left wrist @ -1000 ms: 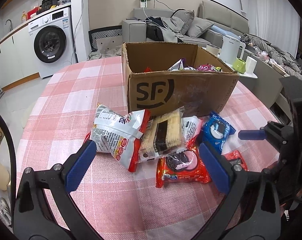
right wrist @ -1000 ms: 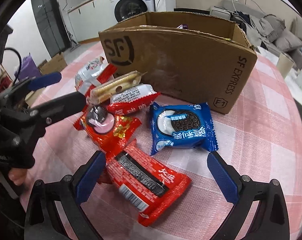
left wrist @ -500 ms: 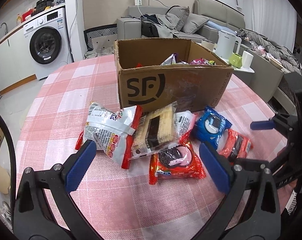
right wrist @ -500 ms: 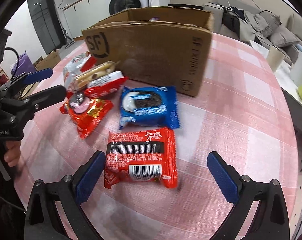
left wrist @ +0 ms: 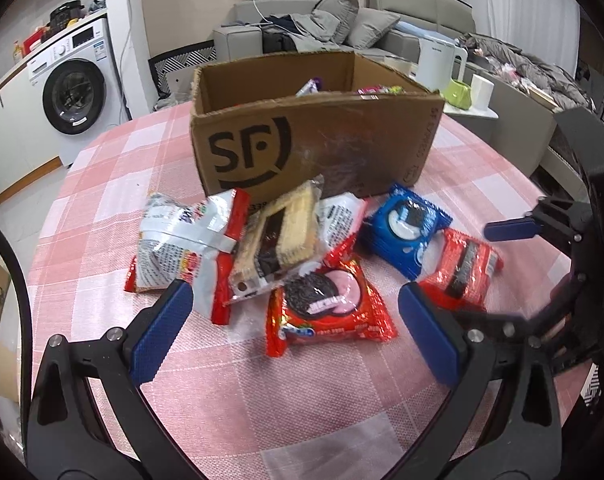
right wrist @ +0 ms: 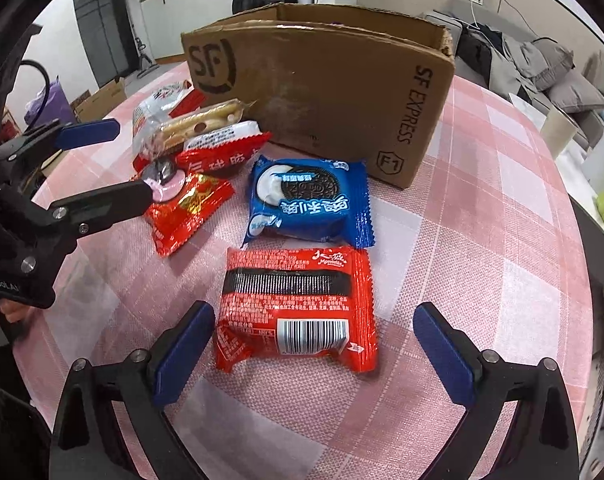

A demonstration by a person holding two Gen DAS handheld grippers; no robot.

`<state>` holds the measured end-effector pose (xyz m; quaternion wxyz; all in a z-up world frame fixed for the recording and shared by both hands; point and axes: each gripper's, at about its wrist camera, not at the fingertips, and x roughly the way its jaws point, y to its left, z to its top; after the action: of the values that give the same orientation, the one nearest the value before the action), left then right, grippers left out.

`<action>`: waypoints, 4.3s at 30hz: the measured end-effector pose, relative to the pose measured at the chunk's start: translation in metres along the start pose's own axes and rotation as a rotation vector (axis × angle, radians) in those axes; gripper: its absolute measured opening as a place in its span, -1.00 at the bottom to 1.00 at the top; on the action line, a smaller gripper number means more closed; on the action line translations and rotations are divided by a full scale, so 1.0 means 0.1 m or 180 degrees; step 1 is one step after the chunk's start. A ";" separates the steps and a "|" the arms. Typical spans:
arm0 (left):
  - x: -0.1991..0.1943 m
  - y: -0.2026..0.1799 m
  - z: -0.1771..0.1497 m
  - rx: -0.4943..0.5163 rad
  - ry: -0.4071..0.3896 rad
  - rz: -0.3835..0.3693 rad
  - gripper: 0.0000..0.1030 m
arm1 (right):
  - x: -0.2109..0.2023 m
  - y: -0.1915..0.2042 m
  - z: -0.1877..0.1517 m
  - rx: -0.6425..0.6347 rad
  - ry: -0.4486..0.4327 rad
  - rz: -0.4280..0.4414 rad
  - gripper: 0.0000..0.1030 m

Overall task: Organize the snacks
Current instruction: 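Grasp the red Oreo pack with the right tool while the left tool grasps a pink Oreo pack, then lift both Oreo packs and carry them over the box opening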

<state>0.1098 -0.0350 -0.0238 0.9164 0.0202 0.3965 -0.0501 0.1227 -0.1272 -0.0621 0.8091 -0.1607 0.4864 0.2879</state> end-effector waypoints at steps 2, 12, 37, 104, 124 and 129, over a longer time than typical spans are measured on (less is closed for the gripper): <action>0.03 -0.03 -0.02 0.0024 0.0045 -0.0005 0.98 | 0.01 -0.01 0.00 0.0012 0.0000 0.0023 0.55; 0.19 -0.06 -0.07 -0.0057 0.0153 -0.0022 0.98 | -0.11 0.02 -0.01 -0.0073 -0.0109 0.0121 0.09; 0.38 -0.13 -0.12 -0.0028 0.0231 -0.0016 0.44 | -0.54 -0.12 0.04 -0.0073 -0.0471 0.0267 -0.02; -0.91 0.34 0.14 -0.0282 -0.0572 -0.0327 -0.08 | -0.99 -0.25 0.21 0.0397 -0.1286 0.0203 -0.02; -0.85 0.40 0.48 -0.0348 -0.0630 -0.0166 -0.08 | -1.02 -0.23 0.55 0.0453 -0.1398 0.0082 -0.02; -0.77 0.43 0.61 -0.0389 -0.0638 -0.0115 -0.08 | -0.99 -0.27 0.64 0.0499 -0.1397 0.0096 -0.02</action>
<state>0.1066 0.0093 0.0741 0.9500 -0.0479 0.3055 -0.0441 0.1488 -0.1444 0.0545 0.9011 -0.0237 0.3221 0.2893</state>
